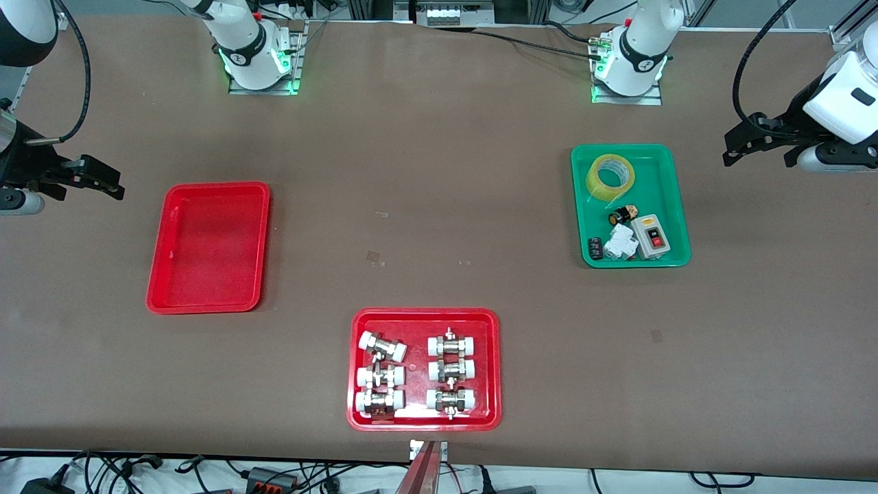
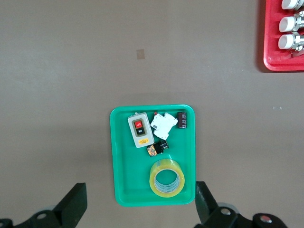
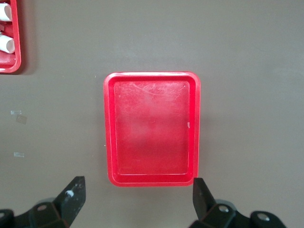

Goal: Left arm passes tape to right arm into tray
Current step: 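Reach the left gripper down to the yellow tape roll in the green tray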

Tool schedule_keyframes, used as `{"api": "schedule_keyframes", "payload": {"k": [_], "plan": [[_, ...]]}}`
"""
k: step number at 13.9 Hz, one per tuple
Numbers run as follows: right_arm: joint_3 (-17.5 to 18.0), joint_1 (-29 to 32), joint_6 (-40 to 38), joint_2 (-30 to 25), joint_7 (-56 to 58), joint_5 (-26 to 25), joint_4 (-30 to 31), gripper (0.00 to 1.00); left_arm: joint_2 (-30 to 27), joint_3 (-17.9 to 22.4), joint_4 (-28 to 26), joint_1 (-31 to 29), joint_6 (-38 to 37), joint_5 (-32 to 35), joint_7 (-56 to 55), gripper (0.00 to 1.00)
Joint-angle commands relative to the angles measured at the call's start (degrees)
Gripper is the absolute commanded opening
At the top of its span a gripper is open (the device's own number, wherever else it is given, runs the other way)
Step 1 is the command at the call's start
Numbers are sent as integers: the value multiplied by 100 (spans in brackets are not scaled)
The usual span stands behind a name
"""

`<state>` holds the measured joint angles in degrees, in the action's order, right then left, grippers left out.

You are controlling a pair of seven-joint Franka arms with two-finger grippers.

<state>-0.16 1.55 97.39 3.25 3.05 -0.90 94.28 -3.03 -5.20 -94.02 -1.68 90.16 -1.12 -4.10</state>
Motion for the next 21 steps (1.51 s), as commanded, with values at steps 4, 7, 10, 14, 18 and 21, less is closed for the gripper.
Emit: {"api": "schedule_keyframes", "payload": {"k": [4,7,10,14,18,21], "plan": [[7,-5,-88,-87,73,-103,55,100,92,10,138,-113,-165,-20,146,100],[7,-5,-88,-78,73,-103,73,100,294,-7,25,-130,-823,-37,400,100],[7,-5,-97,-78,73,-103,73,100,225,-7,-843,-192,-904,-55,261,100],[7,12,-89,-26,55,-86,20,100,-222,-7,-2712,-280,331,-64,138,100],[7,30,-71,-17,2,-51,11,100,-233,-16,-4306,-367,1773,-344,-21,100],[7,30,-18,-17,-7,-42,3,100,205,-25,-4932,-385,2689,-467,-29,100]]}}
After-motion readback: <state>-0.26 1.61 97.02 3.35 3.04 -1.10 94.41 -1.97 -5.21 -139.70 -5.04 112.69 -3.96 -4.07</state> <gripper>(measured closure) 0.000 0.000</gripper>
